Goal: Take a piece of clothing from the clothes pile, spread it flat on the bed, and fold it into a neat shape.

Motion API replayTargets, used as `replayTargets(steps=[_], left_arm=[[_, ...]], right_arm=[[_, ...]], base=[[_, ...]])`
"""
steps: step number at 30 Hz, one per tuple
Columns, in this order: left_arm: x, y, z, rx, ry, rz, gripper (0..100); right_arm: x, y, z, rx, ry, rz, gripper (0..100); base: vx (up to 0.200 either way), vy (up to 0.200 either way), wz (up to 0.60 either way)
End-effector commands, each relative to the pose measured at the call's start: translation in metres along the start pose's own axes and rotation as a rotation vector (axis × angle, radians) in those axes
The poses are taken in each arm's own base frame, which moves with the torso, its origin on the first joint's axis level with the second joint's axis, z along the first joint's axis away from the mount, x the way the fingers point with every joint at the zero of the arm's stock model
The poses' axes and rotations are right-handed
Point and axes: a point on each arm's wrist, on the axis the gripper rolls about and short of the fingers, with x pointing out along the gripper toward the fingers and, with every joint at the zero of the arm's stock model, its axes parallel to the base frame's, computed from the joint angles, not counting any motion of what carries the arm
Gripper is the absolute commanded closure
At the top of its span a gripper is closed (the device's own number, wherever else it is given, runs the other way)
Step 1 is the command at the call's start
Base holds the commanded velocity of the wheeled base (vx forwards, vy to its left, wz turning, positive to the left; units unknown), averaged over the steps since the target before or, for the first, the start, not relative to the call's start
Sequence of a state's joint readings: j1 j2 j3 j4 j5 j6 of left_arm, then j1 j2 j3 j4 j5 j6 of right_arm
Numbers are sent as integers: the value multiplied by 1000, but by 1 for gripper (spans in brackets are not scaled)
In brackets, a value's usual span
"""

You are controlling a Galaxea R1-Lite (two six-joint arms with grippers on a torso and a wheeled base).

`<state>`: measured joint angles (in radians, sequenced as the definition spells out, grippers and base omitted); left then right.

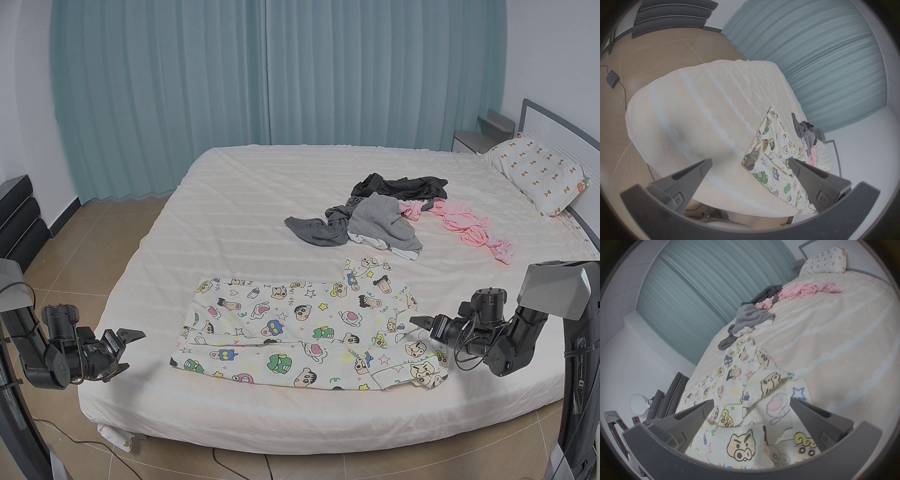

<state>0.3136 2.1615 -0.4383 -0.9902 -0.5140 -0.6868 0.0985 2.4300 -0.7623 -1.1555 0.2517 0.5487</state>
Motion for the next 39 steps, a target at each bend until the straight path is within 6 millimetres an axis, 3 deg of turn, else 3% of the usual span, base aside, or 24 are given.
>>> replayTargets(steps=[1,6,8,9,14,22,29,32,35,36,39], left_arm=[[0,1,0,-2,0,1,0],[1,1,0,-2,3,2,0],[1,1,0,-2,3,2,0],[1,1,-1,-2,4,3,0],[1,1,-1,-2,4,3,0],[1,1,0,3,3,2,0],[1,1,-1,2,4,3,0],[2,2,-1,2,8,5,0],[2,1,-1,9,1,-1,0],[2,2,-1,13,-5,-6,0],[2,2,-2,18,-10,-10,0]], right_arm=[[-24,25,17,-21,-58,27,0],[-46,71,15,-49,-83,97,0],[-48,82,7,-33,-62,119,0],[-46,94,-7,-10,-17,146,0],[-29,93,-42,28,99,129,0],[-8,68,-90,42,252,26,0],[-6,69,-88,44,239,34,0],[-10,75,-77,98,156,91,0],[-39,89,-54,208,34,204,0],[-57,92,-44,269,-6,248,0],[-80,92,-35,326,-15,308,0]], base=[[0,0,0],[0,0,0],[0,0,0],[0,0,0],[0,0,0],[0,0,0],[0,0,0],[0,0,0],[0,0,0],[0,0,0],[0,0,0]])
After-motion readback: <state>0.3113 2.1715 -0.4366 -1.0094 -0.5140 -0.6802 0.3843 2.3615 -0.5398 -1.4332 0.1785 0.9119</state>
